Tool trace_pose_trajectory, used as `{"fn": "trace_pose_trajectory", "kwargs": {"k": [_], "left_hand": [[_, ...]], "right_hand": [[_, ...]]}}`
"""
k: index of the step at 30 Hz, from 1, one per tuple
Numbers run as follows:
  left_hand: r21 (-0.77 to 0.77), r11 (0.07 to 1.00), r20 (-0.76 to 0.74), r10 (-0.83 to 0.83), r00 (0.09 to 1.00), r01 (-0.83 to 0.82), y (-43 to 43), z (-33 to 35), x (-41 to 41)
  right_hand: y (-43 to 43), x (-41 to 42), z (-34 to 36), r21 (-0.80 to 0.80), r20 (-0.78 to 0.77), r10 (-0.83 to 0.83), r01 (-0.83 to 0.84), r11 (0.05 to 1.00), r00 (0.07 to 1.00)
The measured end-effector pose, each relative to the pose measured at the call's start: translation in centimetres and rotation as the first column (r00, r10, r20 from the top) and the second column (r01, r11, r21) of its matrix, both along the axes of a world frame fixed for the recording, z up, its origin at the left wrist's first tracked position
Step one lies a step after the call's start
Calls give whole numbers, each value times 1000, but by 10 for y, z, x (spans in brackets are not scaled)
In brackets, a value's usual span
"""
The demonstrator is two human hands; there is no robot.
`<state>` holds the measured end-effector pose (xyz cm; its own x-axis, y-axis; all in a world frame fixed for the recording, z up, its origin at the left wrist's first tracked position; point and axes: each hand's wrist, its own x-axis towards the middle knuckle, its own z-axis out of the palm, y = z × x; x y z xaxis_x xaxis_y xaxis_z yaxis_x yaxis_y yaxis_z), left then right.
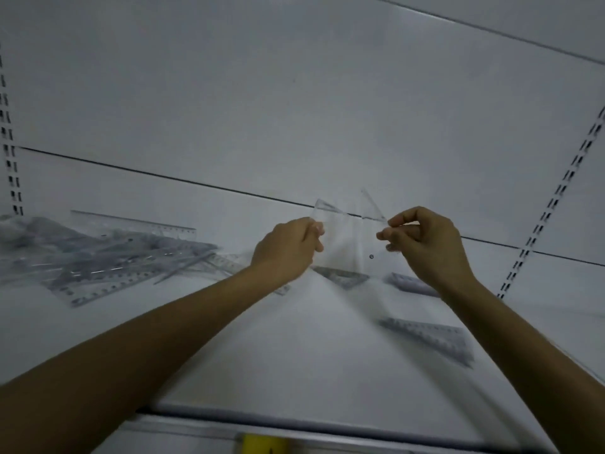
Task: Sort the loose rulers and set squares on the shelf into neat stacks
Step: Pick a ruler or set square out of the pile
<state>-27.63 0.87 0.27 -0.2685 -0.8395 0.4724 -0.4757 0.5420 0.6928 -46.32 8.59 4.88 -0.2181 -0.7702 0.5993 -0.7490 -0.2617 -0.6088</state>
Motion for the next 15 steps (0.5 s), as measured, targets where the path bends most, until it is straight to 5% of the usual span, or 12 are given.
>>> {"fn": "trace_pose_trajectory", "kwargs": {"k": [4, 8, 12, 15], "left_hand": [[-8, 990, 35, 139, 990, -139, -14, -20, 8], [-79, 983, -10, 166, 986, -166, -20, -19, 17], [-149, 975, 28, 171, 985, -165, -21, -19, 20], [-161, 974, 25, 168, 985, -162, -25, -18, 23]], "right_hand": [[-20, -17, -10, 65, -327, -111, 140, 988, 939], [-43, -3, -16, -16, -717, -141, 187, 982, 682], [-60, 15, -26, 31, -913, -42, 171, 985, 405], [-68, 13, -42, 179, -882, 87, 158, 971, 463]]}}
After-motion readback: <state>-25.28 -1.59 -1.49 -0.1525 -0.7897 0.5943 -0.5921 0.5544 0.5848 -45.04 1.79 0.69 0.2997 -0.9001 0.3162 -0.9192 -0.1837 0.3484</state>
